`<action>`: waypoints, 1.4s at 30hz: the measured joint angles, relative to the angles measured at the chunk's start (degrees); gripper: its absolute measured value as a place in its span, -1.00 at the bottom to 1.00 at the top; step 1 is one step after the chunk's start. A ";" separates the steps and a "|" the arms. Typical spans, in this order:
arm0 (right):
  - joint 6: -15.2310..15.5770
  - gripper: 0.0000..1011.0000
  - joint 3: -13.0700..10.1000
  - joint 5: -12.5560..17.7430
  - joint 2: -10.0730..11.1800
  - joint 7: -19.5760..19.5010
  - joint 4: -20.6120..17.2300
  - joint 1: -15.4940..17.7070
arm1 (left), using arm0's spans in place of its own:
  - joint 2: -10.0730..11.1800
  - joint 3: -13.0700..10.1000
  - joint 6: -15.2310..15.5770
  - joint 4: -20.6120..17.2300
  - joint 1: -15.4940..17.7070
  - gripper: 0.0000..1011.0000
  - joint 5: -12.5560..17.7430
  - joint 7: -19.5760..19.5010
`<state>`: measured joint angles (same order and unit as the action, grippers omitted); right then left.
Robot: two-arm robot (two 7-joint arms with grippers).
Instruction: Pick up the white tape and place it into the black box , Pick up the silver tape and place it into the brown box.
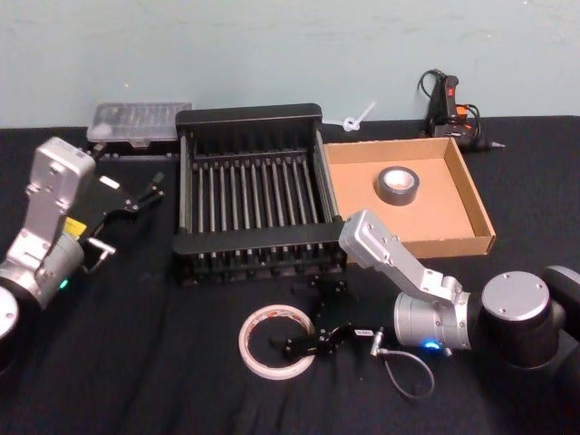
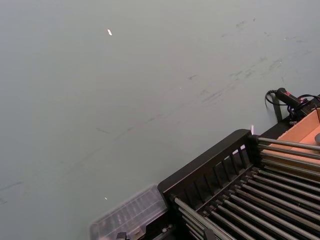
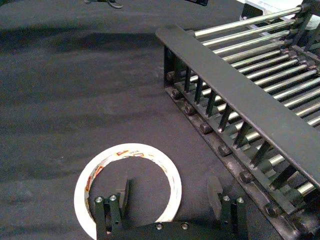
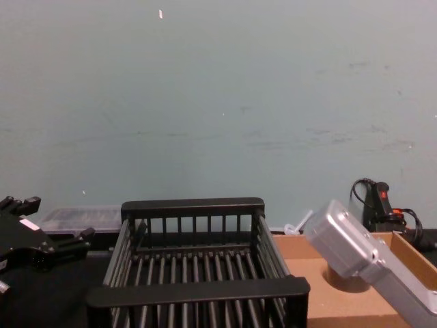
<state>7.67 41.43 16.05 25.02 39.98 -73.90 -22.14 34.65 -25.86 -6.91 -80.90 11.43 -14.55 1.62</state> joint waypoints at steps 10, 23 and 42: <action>-0.01 0.83 -0.01 -0.01 0.04 0.03 0.00 0.00 | 0.00 0.00 0.00 0.00 0.00 0.98 0.00 0.00; -0.04 0.14 -0.06 0.01 0.06 0.10 -0.04 0.03 | 0.00 0.00 0.00 0.00 0.00 0.98 0.00 0.00; -0.05 -0.80 -0.06 0.07 0.06 0.11 -0.07 0.03 | 0.00 0.00 0.00 0.00 0.00 0.98 0.00 0.00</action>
<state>7.63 41.37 16.12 25.08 40.09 -73.96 -22.12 34.64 -25.86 -6.91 -80.90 11.43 -14.55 1.62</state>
